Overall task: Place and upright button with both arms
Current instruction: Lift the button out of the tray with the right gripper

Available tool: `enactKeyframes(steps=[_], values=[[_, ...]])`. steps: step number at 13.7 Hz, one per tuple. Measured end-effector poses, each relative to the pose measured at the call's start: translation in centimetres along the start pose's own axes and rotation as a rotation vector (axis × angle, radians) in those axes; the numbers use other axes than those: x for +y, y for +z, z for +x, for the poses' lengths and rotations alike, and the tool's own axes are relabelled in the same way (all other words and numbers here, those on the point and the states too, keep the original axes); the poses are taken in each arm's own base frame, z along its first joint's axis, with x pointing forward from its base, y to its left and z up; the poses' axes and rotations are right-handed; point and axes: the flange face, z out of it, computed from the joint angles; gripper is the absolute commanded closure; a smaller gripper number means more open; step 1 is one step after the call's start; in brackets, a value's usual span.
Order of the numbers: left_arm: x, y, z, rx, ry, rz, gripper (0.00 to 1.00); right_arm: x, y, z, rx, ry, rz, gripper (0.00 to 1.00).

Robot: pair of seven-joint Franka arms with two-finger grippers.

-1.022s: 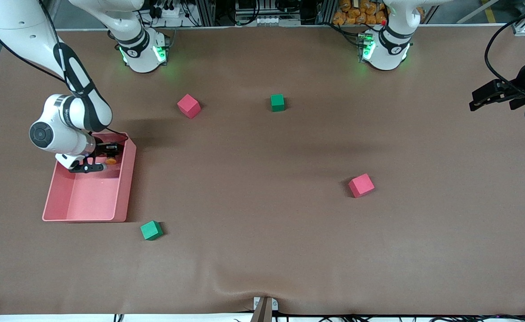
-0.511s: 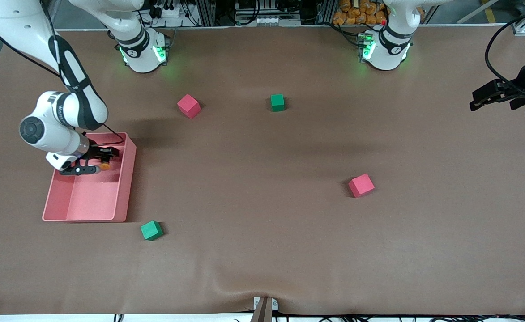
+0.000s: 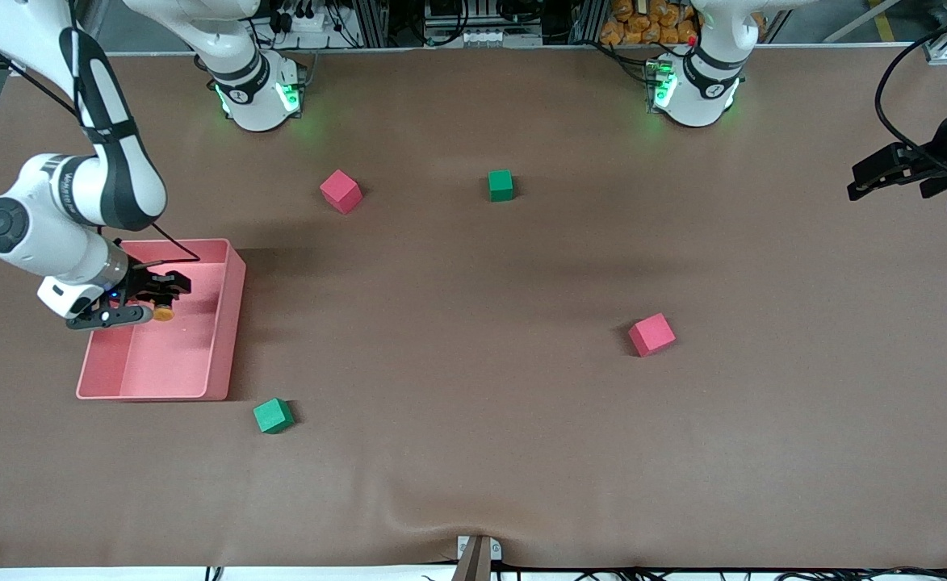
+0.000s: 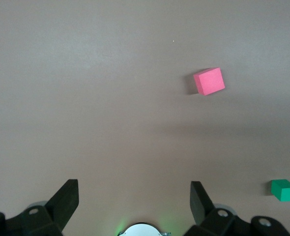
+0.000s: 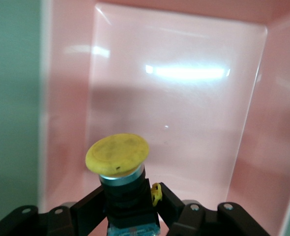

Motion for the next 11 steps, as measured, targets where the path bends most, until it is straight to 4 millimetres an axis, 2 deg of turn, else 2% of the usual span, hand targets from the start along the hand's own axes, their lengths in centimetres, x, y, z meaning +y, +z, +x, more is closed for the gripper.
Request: enactKeyframes(steps=[2, 3, 5, 8, 11], values=[[0.0, 0.0, 0.0, 0.0, -0.001, 0.0, 0.0, -2.6, -4.3, 2.3, -0.004, -0.054, -0.003, 1.0], [-0.1, 0.0, 0.0, 0.001, -0.001, 0.0, 0.0, -4.6, -6.1, 3.3, 0.004, -0.09, -0.008, 1.0], [-0.1, 0.0, 0.0, 0.001, -0.002, 0.0, 0.0, -9.6, -8.0, 4.7, 0.025, -0.172, -0.016, 1.0], [-0.1, 0.0, 0.0, 0.001, -0.002, 0.0, 0.0, -17.8, -7.4, 5.9, 0.028, -0.269, 0.031, 1.0], [-0.1, 0.0, 0.0, 0.001, -0.003, 0.0, 0.0, -26.3, -4.6, 7.4, 0.005, -0.309, 0.113, 1.0]])
